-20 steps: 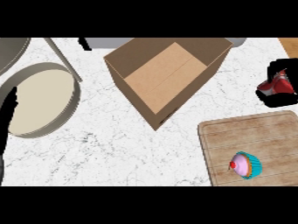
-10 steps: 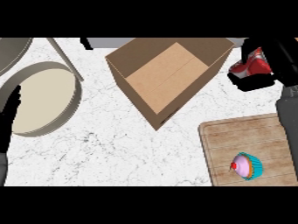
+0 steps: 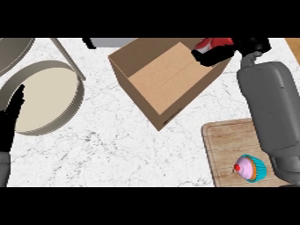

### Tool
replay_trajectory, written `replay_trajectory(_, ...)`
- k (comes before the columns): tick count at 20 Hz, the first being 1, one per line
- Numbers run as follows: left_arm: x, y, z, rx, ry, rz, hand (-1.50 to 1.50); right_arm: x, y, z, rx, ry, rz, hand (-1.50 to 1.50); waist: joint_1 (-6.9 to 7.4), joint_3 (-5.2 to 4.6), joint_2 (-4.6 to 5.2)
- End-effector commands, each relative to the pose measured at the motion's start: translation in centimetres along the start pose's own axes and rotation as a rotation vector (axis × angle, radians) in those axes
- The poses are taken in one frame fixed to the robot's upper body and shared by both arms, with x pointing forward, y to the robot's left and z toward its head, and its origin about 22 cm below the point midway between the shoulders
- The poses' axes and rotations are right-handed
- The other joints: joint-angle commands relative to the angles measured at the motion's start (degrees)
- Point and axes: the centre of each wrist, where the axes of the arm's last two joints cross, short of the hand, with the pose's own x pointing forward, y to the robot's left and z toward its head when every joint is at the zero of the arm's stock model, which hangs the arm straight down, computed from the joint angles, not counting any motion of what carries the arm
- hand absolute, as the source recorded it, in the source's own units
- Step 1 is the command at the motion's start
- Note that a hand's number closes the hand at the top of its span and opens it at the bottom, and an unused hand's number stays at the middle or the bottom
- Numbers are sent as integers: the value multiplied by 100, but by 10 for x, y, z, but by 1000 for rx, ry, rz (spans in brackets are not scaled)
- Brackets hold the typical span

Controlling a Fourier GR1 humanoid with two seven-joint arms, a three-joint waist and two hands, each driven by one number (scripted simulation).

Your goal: Pick the can from the cutting board and place it in the cardboard box

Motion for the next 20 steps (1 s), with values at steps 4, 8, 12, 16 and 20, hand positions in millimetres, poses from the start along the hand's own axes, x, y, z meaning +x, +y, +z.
replay_trajectory(4,5,-1,-3,-5,-32,13,0,29,34,-40,57,66,-99,150,78,2,28)
replay_trajectory(8,14,5,-15,-9,-25,9,0,37,53,-54,60,86,-98,150,158,1,73)
replay_trajectory(12,12,5,-12,-27,-47,4,0,31,67,-56,68,132,-62,150,294,0,126)
replay_trajectory(16,22,-14,-9,-18,-58,5,0,16,83,-49,26,202,-18,150,319,3,149)
replay_trajectory(20,25,4,-18,-44,-58,7,0,20,100,-46,102,316,-138,-150,375,3,180)
